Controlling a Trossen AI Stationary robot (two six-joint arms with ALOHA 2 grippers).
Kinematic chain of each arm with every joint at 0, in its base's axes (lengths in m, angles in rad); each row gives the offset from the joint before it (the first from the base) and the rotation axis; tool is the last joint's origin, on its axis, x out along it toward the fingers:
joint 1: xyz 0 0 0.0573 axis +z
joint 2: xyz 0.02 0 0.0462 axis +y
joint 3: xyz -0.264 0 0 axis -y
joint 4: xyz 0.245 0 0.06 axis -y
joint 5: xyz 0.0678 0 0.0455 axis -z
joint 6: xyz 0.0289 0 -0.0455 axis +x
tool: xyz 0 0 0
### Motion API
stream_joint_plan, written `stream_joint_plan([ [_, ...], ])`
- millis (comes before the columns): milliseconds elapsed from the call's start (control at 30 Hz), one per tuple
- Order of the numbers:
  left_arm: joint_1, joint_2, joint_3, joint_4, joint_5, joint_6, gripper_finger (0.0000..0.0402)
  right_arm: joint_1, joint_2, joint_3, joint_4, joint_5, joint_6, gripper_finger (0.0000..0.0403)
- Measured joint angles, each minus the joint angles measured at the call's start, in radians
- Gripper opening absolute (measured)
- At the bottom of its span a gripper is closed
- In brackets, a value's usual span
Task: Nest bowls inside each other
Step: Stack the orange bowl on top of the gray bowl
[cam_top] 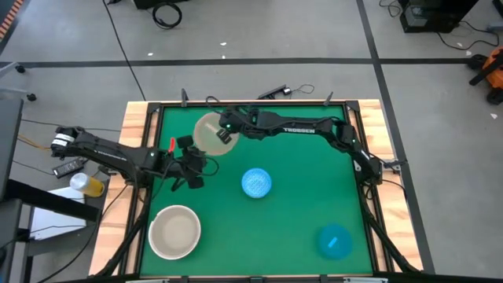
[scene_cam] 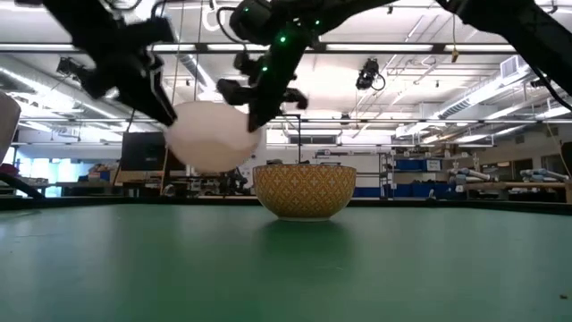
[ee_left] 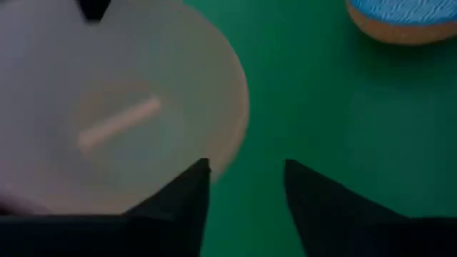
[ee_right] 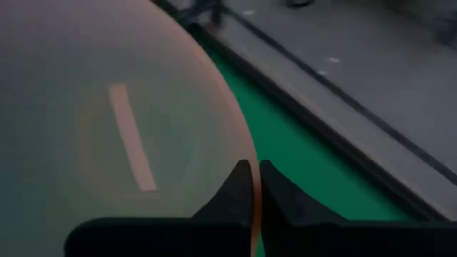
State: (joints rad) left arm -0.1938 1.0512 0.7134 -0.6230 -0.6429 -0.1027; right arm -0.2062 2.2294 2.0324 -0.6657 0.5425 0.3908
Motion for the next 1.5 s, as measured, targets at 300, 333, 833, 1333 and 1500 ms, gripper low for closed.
stream_joint_plan([
  [300, -0.123, -0.031, 0.333, -0.470, -0.017, -0.255, 0.0259, 0.108, -0.006, -0.018, -0.084, -0.134, 0.085, 0.0011],
  [333, -0.147, -0.046, 0.355, -0.496, -0.029, -0.281, 0.0256, 0.135, -0.006, -0.035, -0.038, -0.150, 0.085, 0.0011],
  [833, -0.292, -0.343, 0.433, -0.625, -0.144, -0.471, 0.0180, 0.424, 0.083, -0.090, 0.714, -0.313, -0.019, 0.0012],
  [1333, -0.292, -0.327, 0.422, -0.624, -0.157, -0.471, 0.0176, 0.403, 0.209, -0.061, 0.824, -0.439, -0.051, 0.0098],
  [1500, -0.292, -0.314, 0.362, -0.622, -0.157, -0.519, 0.0176, 0.403, 0.202, -0.058, 0.823, -0.436, -0.054, 0.0169],
])
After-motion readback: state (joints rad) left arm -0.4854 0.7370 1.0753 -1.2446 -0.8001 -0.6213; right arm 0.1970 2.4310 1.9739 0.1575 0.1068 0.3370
